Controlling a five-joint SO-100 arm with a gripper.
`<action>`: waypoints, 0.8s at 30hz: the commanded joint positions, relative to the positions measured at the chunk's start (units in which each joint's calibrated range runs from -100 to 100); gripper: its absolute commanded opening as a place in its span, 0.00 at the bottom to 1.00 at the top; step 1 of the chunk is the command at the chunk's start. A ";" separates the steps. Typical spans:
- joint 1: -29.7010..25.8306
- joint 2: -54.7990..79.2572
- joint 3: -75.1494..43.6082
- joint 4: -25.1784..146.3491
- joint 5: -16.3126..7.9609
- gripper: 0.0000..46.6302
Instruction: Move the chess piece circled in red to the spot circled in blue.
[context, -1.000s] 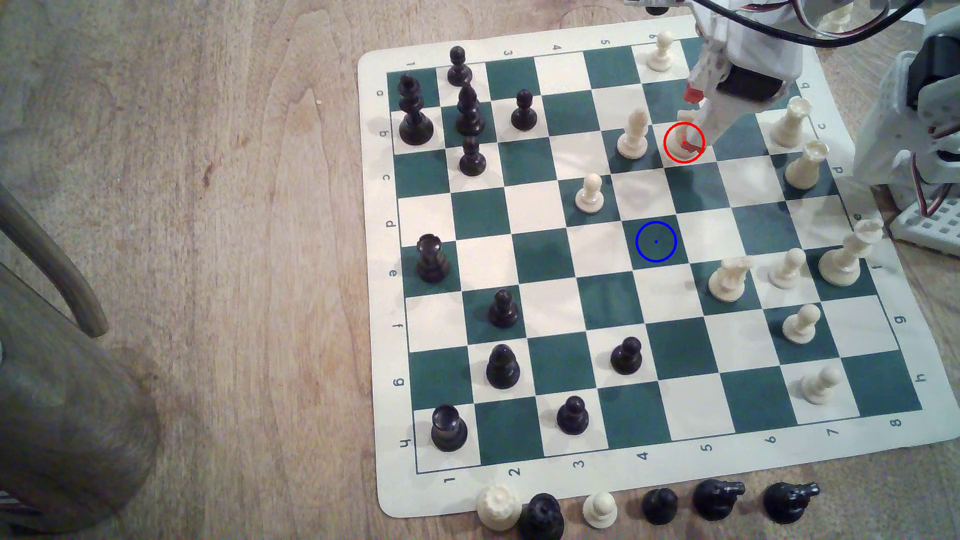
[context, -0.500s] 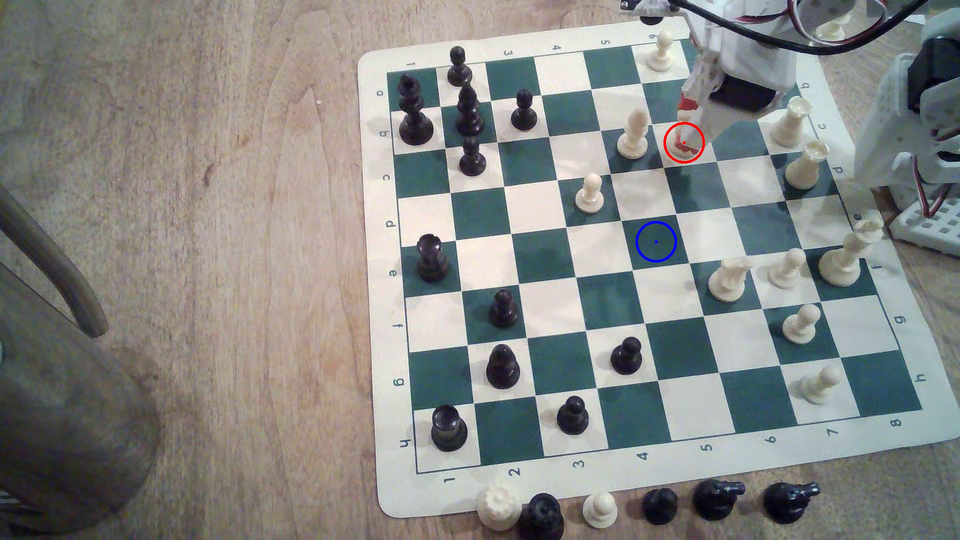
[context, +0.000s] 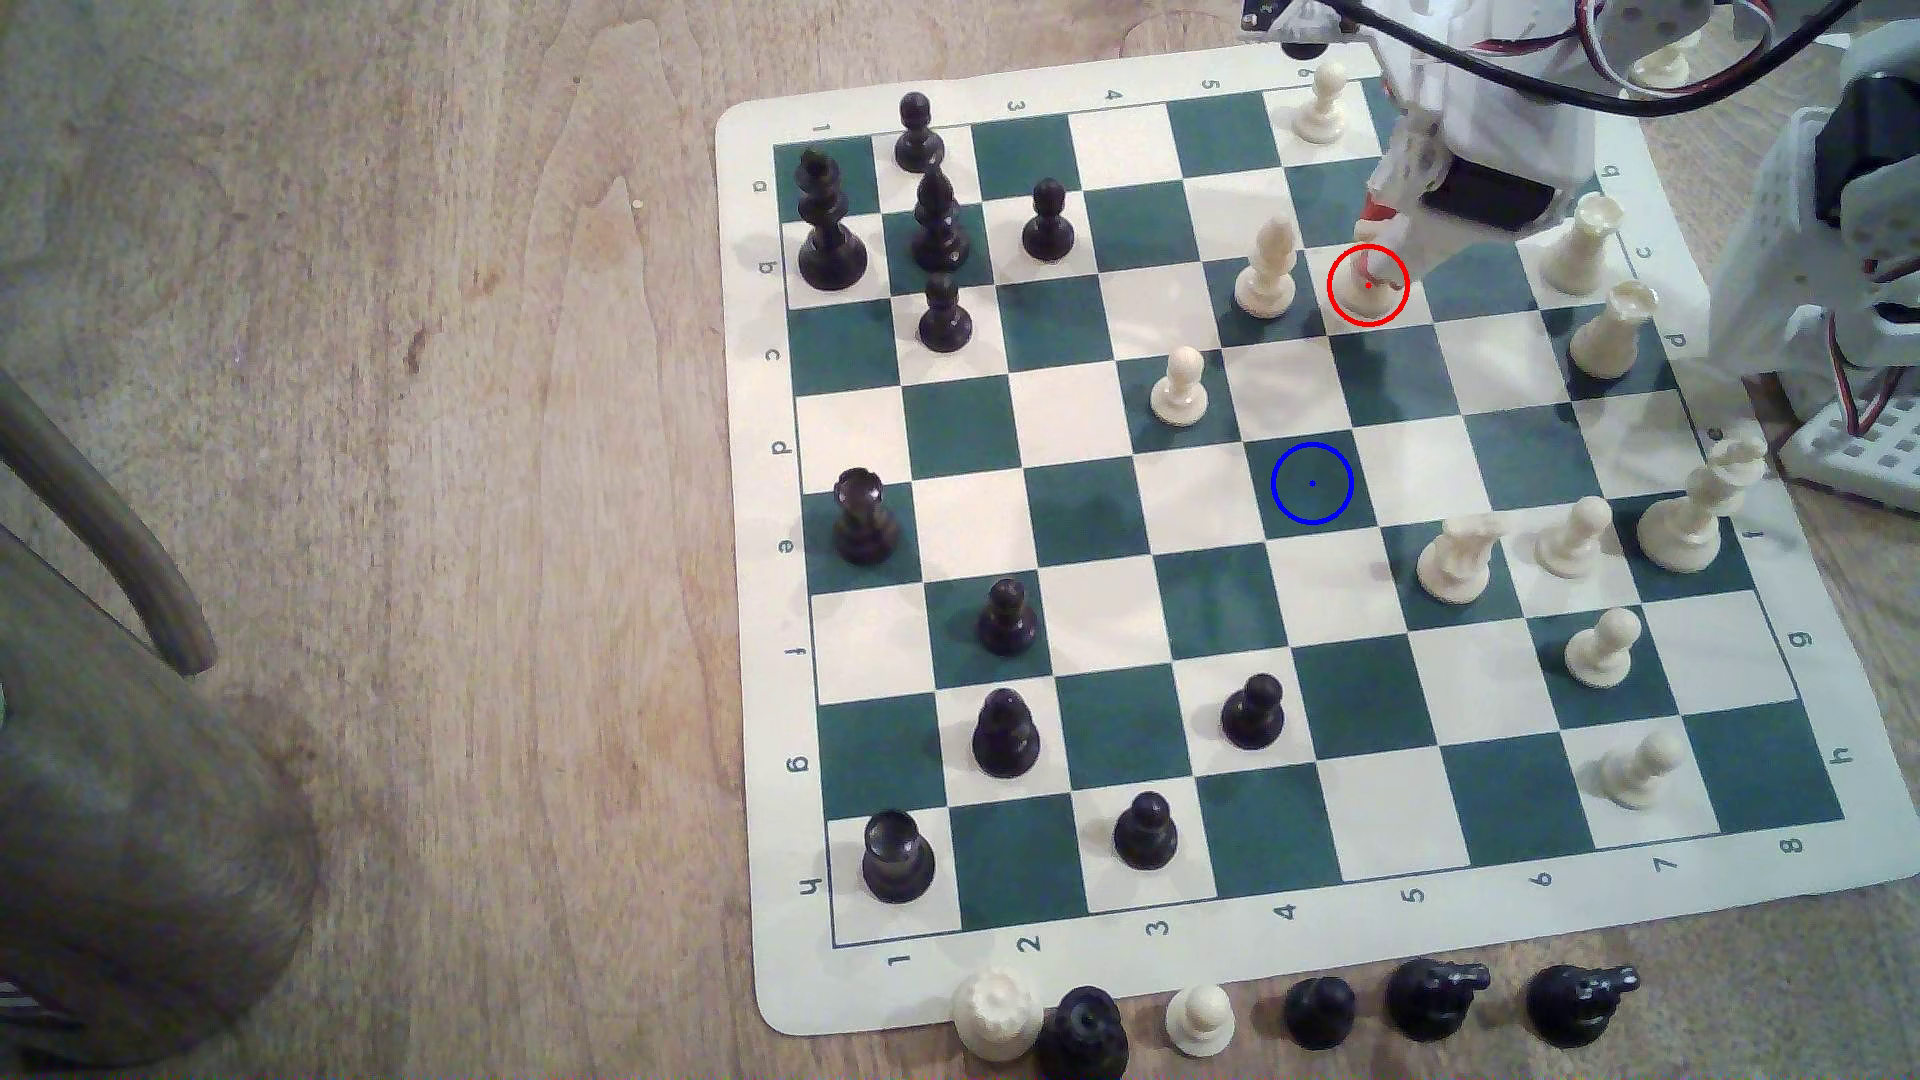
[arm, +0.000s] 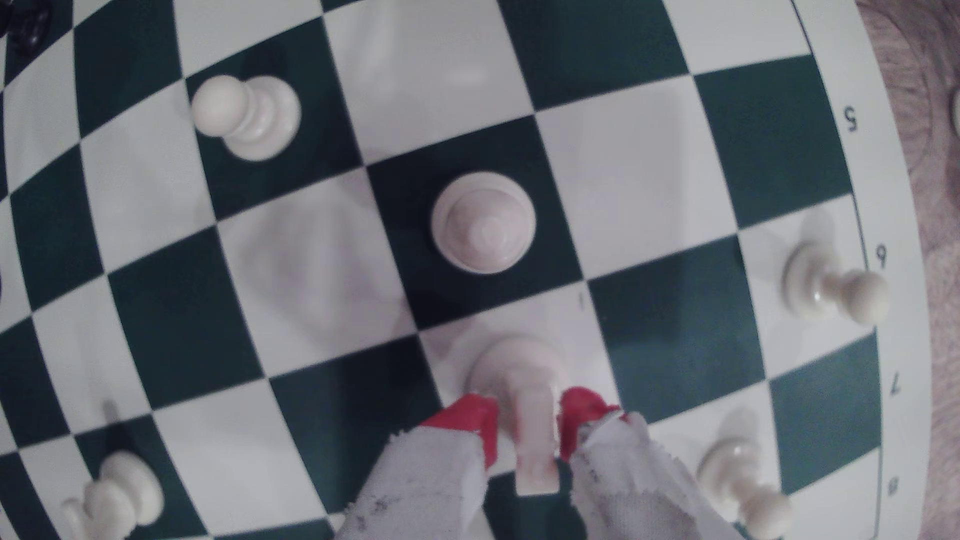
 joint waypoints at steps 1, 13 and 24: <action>-0.83 0.29 -0.65 1.04 0.10 0.08; -1.69 -2.76 -3.92 6.44 -0.20 0.04; -2.62 -5.73 -22.32 19.14 -2.05 0.02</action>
